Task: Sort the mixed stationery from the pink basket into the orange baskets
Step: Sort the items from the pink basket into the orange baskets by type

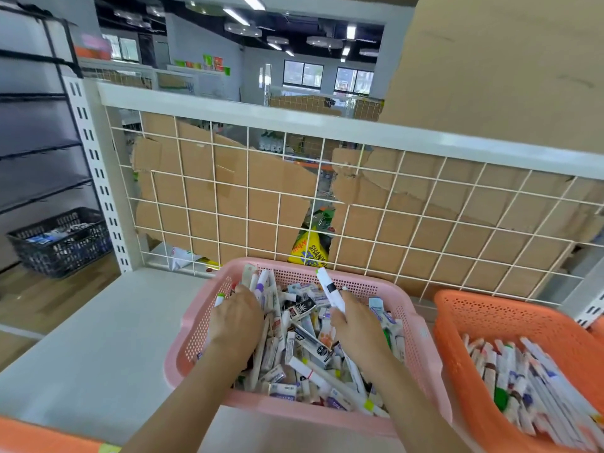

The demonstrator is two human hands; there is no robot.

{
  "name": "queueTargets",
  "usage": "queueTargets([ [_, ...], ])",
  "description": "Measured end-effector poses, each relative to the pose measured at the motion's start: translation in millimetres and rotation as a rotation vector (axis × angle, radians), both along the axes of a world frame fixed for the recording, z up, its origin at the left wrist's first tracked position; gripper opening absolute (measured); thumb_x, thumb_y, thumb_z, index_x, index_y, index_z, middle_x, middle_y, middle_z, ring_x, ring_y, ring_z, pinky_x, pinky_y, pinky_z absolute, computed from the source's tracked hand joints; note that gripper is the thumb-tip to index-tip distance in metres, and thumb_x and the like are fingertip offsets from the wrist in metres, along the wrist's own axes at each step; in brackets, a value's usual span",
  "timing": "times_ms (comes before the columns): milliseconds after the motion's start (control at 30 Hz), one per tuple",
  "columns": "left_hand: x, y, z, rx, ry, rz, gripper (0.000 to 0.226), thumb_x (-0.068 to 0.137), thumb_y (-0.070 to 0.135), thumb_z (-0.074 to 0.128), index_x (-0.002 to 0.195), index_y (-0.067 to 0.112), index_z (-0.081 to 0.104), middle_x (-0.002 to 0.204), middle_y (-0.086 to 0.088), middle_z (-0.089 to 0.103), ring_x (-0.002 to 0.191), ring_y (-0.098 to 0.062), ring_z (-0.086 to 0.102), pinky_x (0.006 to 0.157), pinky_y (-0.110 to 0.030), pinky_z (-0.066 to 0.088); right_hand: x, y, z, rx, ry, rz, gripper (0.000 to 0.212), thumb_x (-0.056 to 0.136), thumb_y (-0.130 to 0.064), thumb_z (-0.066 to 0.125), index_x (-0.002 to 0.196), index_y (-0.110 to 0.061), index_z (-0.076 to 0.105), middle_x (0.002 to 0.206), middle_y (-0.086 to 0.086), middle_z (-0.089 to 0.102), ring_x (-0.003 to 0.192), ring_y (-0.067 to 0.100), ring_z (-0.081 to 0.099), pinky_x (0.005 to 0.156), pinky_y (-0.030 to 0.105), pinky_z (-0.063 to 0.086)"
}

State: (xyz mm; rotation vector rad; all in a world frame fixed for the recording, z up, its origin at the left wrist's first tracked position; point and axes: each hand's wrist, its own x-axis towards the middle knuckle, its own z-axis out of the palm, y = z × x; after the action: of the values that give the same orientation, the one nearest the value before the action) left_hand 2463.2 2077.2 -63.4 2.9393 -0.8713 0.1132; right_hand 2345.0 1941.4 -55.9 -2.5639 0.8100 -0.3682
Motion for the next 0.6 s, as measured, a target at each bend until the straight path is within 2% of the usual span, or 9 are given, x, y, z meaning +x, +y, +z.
queueTargets([
  [67,1,2,-1,-0.04,0.0,0.012,0.036,0.102,0.02,0.026,0.13,0.0,0.037,0.122,-0.008,0.054,0.104,-0.016,0.06,0.081,-0.023,0.05,-2,-1,1,0.005,-0.029,-0.023,0.027,0.1,-0.02,0.038,0.124,-0.008,0.044,0.072,-0.008,0.04,0.067,0.017,0.046,0.05,0.028,0.03],
  [133,2,5,0,-0.089,0.006,0.024,0.042,0.102,0.021,0.026,0.137,-0.003,0.029,0.131,-0.013,0.049,0.112,-0.021,0.057,0.089,-0.027,0.049,-7,-3,5,0.006,-0.052,-0.056,0.029,0.1,-0.021,0.038,0.125,-0.007,0.043,0.078,-0.003,0.047,0.066,0.017,0.046,0.047,0.024,0.029],
  [200,3,8,1,-0.193,0.044,0.031,0.044,0.102,0.023,0.026,0.137,-0.002,0.028,0.129,-0.015,0.052,0.11,-0.025,0.058,0.089,-0.033,0.051,-15,-6,11,0.006,-0.078,-0.09,0.029,0.1,-0.022,0.038,0.125,-0.007,0.042,0.084,0.003,0.053,0.07,0.019,0.048,0.049,0.029,0.03],
  [267,2,12,3,-0.366,0.087,0.008,0.04,0.099,0.027,0.03,0.132,0.005,0.034,0.105,-0.012,0.063,0.088,-0.026,0.065,0.075,-0.039,0.056,-27,-11,16,-0.037,-0.103,-0.114,0.029,0.1,-0.024,0.039,0.125,-0.01,0.042,0.089,0.008,0.061,0.071,0.022,0.051,0.051,0.03,0.033],
  [333,3,14,7,-0.494,0.099,-0.021,0.034,0.097,0.027,0.036,0.128,0.014,0.037,0.079,-0.006,0.062,0.064,-0.022,0.063,0.058,-0.04,0.056,-41,-17,19,-0.089,-0.15,-0.138,0.028,0.099,-0.026,0.04,0.123,-0.012,0.044,0.091,0.01,0.063,0.074,0.026,0.057,0.058,0.033,0.041],
  [367,3,16,10,-0.521,0.096,-0.034,0.033,0.096,0.027,0.037,0.127,0.015,0.039,0.073,-0.003,0.06,0.057,-0.019,0.059,0.052,-0.038,0.054,-49,-21,20,-0.093,-0.179,-0.154,0.027,0.099,-0.027,0.041,0.121,-0.011,0.046,0.089,0.01,0.062,0.074,0.029,0.058,0.059,0.034,0.042],
  [433,0,17,19,-0.567,0.097,-0.046,0.032,0.097,0.026,0.039,0.125,0.012,0.043,0.065,0.0,0.052,0.05,-0.012,0.049,0.043,-0.03,0.04,-65,-30,22,-0.065,-0.227,-0.208,0.025,0.098,-0.024,0.042,0.118,-0.009,0.046,0.078,0.008,0.057,0.068,0.031,0.055,0.057,0.032,0.037],
  [500,-2,16,24,-0.637,0.116,-0.028,0.025,0.097,0.021,0.042,0.116,0.005,0.047,0.057,0.002,0.041,0.046,-0.01,0.037,0.041,-0.026,0.023,-85,-42,23,-0.052,-0.257,-0.273,0.028,0.098,-0.022,0.042,0.121,-0.006,0.046,0.073,0.01,0.056,0.067,0.033,0.057,0.058,0.034,0.039],
  [600,-3,9,26,-0.728,0.136,0.007,0.019,0.096,0.019,0.046,0.087,0.004,0.039,0.052,-0.002,0.036,0.043,-0.018,0.034,0.043,-0.027,0.02,-117,-57,26,-0.048,-0.285,-0.402,0.028,0.098,-0.022,0.042,0.119,-0.005,0.046,0.075,0.013,0.059,0.07,0.036,0.059,0.06,0.039,0.044],
])
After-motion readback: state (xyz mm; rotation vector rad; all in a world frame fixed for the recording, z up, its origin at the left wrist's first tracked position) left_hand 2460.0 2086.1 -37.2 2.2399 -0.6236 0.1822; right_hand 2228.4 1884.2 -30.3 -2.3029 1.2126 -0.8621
